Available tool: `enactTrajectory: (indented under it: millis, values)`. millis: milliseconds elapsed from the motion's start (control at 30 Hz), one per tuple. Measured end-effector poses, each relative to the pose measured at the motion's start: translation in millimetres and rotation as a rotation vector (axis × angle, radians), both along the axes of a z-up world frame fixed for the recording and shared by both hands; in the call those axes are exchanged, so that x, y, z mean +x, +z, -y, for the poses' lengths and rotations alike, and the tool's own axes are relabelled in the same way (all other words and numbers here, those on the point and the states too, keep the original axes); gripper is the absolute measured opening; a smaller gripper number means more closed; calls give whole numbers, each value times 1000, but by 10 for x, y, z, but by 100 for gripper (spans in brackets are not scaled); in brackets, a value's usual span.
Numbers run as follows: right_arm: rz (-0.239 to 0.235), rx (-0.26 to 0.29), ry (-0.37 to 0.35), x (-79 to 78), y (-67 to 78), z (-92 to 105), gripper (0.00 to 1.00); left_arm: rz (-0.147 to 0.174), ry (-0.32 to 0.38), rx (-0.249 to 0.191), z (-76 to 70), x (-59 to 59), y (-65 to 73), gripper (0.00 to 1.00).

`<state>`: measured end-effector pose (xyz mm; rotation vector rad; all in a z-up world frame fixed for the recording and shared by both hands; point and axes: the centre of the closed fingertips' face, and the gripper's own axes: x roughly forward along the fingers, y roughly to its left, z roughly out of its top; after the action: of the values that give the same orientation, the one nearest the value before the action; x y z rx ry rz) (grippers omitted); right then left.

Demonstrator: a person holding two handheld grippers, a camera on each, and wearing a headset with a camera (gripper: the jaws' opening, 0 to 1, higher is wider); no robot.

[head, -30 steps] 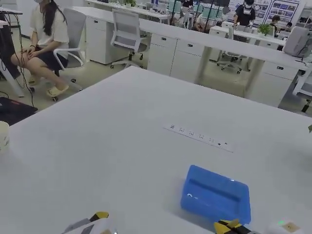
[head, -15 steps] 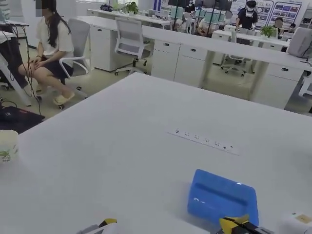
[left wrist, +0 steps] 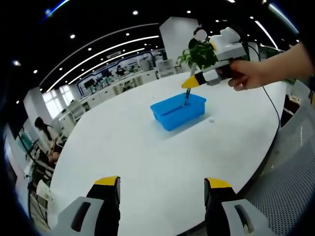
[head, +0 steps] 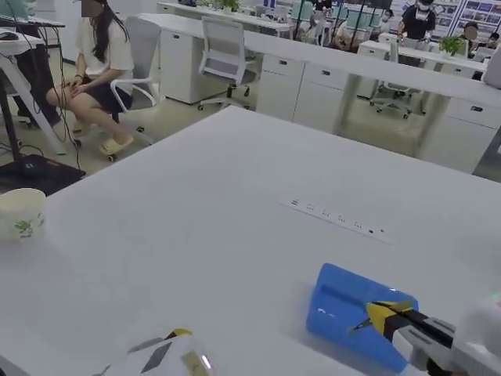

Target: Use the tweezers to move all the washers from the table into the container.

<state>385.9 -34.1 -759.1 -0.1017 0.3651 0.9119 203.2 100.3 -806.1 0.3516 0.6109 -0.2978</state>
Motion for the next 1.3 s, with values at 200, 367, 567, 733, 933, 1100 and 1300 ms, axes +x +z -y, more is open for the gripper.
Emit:
enactTrajectory:
  millis: [200,367,567,733,933,1100,1300]
  values:
    - [13,-30,-59,233,-37,51,2,10,8,-6,-13,8,18,70]
    - [6,-44,-83,319,-121,60,2,8,3,-6,-3,7,16,69]
    - [-16,-90,-87,319,-298,81,2,8,0,-10,6,5,19,69]
    - [-42,-123,-64,290,-436,42,2,-3,-9,0,18,-5,-2,69]
    - [-42,-131,-62,340,-481,19,2,-10,-12,3,22,-9,-17,69]
    - [-46,-138,-58,394,-549,-4,2,-17,-12,5,20,-10,-29,69]
    - [-60,-138,-61,400,-623,-16,2,-30,-5,12,3,-17,-54,69]
